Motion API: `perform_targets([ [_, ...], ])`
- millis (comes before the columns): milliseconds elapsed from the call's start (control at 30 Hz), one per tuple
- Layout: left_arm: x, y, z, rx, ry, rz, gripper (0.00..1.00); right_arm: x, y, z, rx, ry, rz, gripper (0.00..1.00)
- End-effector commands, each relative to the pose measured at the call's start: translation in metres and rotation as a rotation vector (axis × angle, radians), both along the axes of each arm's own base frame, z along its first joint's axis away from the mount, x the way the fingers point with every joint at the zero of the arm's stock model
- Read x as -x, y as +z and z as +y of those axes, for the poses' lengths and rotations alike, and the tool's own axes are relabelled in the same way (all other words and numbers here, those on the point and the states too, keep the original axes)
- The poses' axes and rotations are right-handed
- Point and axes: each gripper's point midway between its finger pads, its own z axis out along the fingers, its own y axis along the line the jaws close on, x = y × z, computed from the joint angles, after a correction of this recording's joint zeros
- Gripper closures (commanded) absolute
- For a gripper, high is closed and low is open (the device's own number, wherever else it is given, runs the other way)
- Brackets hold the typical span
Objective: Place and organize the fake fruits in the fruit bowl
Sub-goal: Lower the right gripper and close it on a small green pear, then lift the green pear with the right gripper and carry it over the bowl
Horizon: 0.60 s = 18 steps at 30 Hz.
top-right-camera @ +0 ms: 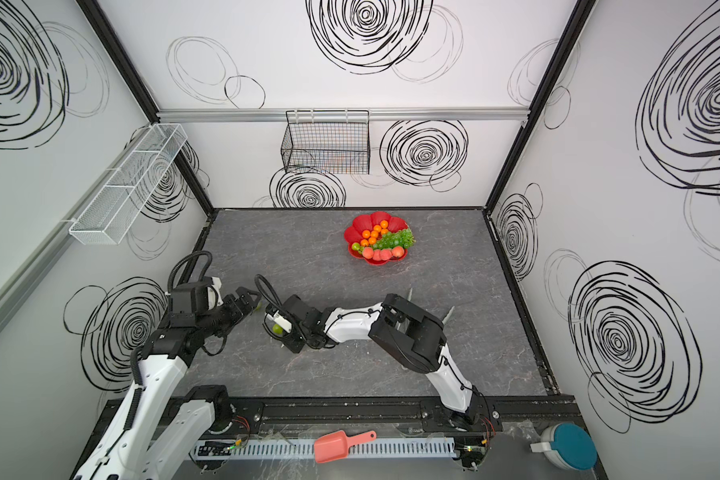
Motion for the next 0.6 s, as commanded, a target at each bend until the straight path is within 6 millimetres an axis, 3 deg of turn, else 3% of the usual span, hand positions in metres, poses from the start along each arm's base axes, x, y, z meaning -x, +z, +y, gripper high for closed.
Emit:
perform_targets([
  [0, -0.011, 0.023, -0.01, -0.029, -0.09, -0.103, 0.04, -0.005, 0.04, -0.006, -0.081, -0.031, 0.012, 1.0],
  [267, -0.017, 0.042, -0.055, 0.018, -0.254, -0.205, 0.04, -0.004, 0.069, -0.042, -0.143, -0.109, 0.011, 1.0],
  [467, -0.015, 0.047, -0.094, 0.007, -0.353, -0.244, 0.04, 0.001, 0.075, -0.077, -0.145, -0.178, 0.009, 1.0],
  [567, -0.018, 0.047, -0.104, -0.019, -0.344, -0.253, 0.04, -0.005, 0.073, -0.094, -0.153, -0.217, 0.017, 1.0],
])
